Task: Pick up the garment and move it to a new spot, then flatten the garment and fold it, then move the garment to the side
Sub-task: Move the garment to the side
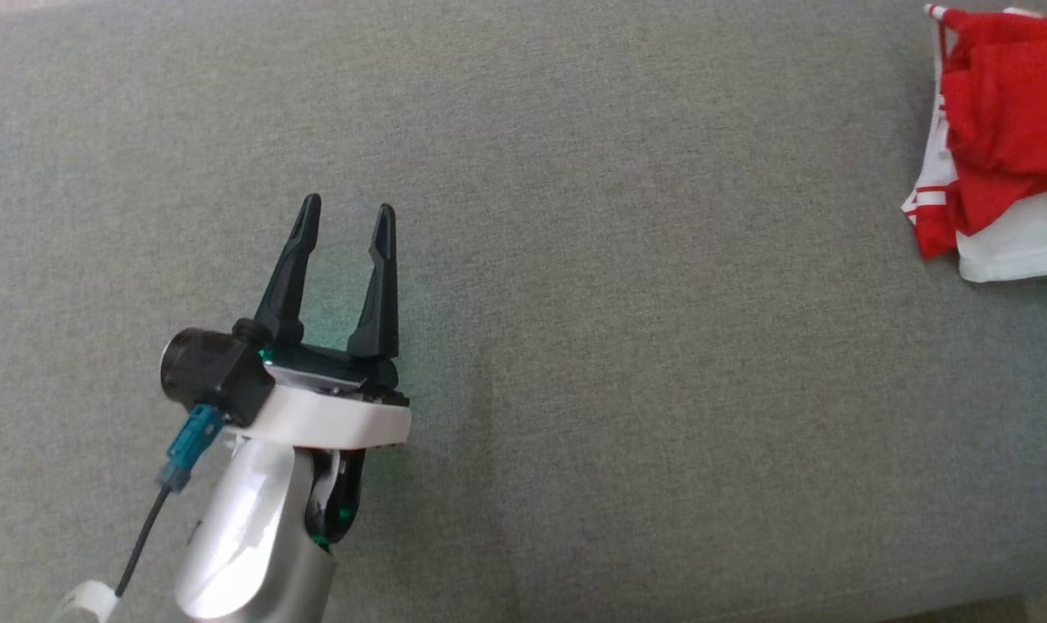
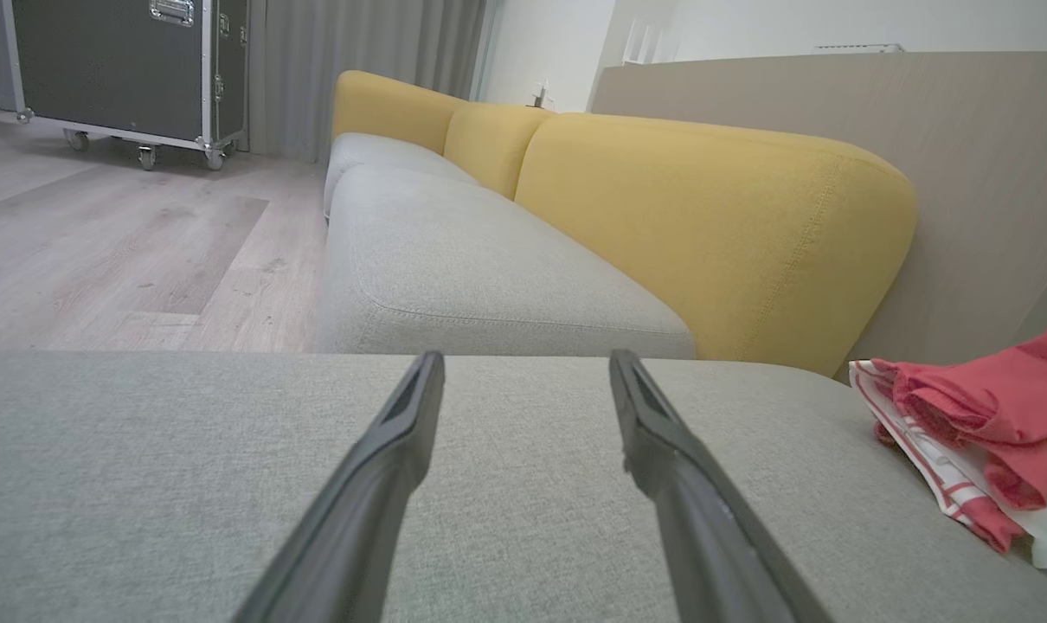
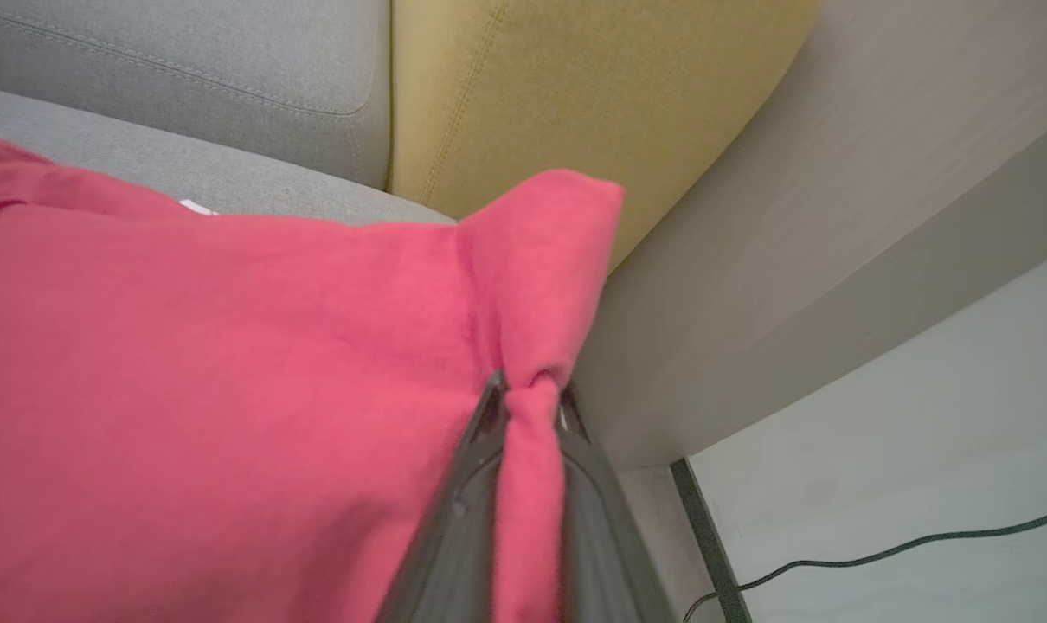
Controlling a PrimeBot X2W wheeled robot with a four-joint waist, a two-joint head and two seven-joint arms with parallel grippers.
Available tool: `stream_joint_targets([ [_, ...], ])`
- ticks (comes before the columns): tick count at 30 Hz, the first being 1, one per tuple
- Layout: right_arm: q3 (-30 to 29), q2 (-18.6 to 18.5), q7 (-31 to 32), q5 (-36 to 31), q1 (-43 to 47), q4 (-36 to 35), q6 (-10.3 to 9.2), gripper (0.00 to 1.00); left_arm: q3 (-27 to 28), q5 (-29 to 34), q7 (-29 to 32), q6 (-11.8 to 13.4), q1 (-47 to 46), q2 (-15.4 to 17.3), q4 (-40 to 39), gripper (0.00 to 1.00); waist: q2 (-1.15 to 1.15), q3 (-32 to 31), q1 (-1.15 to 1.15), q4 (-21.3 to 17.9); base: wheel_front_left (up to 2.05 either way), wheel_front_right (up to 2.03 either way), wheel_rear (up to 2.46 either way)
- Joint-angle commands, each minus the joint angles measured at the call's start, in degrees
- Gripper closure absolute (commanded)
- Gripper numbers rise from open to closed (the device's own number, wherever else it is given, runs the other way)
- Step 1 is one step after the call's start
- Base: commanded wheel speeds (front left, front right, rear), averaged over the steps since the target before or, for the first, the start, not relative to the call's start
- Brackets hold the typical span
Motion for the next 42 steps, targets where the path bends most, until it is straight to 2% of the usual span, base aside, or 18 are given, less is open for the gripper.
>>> stream_joint_targets([
  [1,-0.97,-1.42,-0.06,-0.71,-0.65,-0.56,0.19,1.0,1.99,0.78,-0.29,-0.4,-1.98,0.4,-1.52,0.0,0.0,0.05,-0.01,0.01,0.0,0.0,0.0],
  [3,-1.92,-0.3,-0.52,-0.84,-0.67,-0.32,0.19,0.36,2.23,0.86,-0.29,-0.45,-1.85,0.4,-1.41,0.0,0.0,-0.22,-0.01,-0.08,0.0,0.0,0.0],
  [4,-2.15,0.0,-0.87,-1.38,-0.63,-0.42,0.19,0.0,2.36,0.89,-0.29,-0.47,-1.72,0.4,-1.3,0.0,0.0,-0.47,-0.01,-0.17,0.0,0.0,0.0],
  [10,-3.92,2.72,-3.27,-3.7,-0.65,-2.5,0.19,0.0,3.01,0.61,-0.29,-0.58,-0.51,0.4,-1.03,0.0,0.0,-3.64,-0.01,-0.92,0.0,0.0,0.0],
  [16,-3.99,7.57,-5.0,-3.93,0.72,-6.82,0.19,0.0,4.28,0.3,-0.29,-0.64,1.96,0.4,-1.09,0.0,0.0,-9.32,-0.01,-1.29,0.0,0.0,0.0],
  [22,-3.17,14.81,-5.76,-1.22,3.95,-15.63,0.19,0.0,6.98,-0.09,-0.29,-0.16,5.14,0.4,-2.09,0.0,0.0,-15.02,-0.01,-0.92,0.0,0.0,0.0],
  [23,-3.17,14.81,-5.76,-1.22,3.95,-15.63,0.19,0.0,6.98,-0.09,-0.29,-0.16,5.14,0.4,-2.09,0.0,0.0,-15.02,-0.01,-0.92,0.0,0.0,0.0],
  [25,-3.05,17.28,-6.09,0.24,6.03,-19.51,0.19,0.0,7.98,-0.93,-0.29,0.15,6.34,0.4,-2.4,0.0,0.0,-16.61,-0.01,-0.58,0.0,0.0,0.0],
  [31,-5.16,27.76,-6.07,5.03,12.91,-30.65,0.19,0.0,10.57,-1.79,-0.29,0.79,9.78,0.4,-3.61,0.0,0.0,-19.84,-0.01,0.21,0.0,0.0,0.0],
  [34,-5.12,30.68,-6.38,5.67,17.05,-34.34,0.19,0.0,10.94,-2.16,-0.29,0.75,11.15,0.4,-3.68,0.0,0.0,-20.6,-0.01,0.69,0.0,0.0,0.0],
  [37,-5.24,32.23,-7.42,8.41,21.87,-35.5,0.19,0.0,11.18,-2.8,-0.29,0.66,12.17,0.4,-3.54,0.0,0.0,-21.12,-0.01,1.09,0.0,0.0,0.0],
  [42,-4.0,32.61,-9.49,11.93,29.65,-34.54,0.19,0.0,10.75,-3.38,-0.29,0.66,13.87,0.4,-3.39,0.0,0.0,-21.83,-0.01,1.83,0.0,0.0,0.0],
])
